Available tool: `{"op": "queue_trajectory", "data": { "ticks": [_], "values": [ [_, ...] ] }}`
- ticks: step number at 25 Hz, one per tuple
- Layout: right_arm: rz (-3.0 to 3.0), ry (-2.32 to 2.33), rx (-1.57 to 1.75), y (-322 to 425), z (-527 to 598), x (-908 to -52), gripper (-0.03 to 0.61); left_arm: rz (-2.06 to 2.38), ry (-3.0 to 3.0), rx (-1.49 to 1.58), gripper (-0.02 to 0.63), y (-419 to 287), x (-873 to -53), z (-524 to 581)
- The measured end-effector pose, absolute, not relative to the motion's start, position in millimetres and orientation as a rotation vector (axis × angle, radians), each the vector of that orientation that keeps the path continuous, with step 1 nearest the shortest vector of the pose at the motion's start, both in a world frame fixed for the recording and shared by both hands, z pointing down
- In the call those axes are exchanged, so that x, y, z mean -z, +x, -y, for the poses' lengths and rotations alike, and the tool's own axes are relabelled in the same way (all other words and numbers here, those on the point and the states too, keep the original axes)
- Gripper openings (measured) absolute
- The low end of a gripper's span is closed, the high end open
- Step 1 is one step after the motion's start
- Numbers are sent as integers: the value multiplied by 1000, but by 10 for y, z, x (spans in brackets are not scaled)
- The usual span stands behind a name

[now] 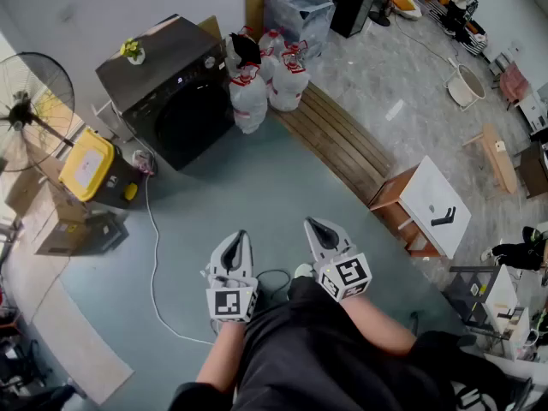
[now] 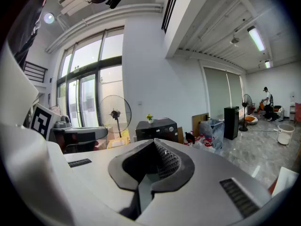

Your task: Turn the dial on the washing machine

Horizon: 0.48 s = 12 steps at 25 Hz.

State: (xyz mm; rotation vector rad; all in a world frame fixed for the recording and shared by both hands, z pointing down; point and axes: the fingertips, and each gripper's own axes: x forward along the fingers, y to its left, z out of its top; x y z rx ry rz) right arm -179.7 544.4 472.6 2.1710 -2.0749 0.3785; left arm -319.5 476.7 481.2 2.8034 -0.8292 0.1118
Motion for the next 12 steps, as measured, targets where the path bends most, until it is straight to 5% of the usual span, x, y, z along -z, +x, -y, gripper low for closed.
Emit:
{"op": "queue_trajectory", "data": {
  "ticks": [12],
  "values": [
    [2061, 2222, -339, -859, -5827, -4587, -2, 878, 2816, -59, 5, -2435, -4577, -4956]
  ]
}}
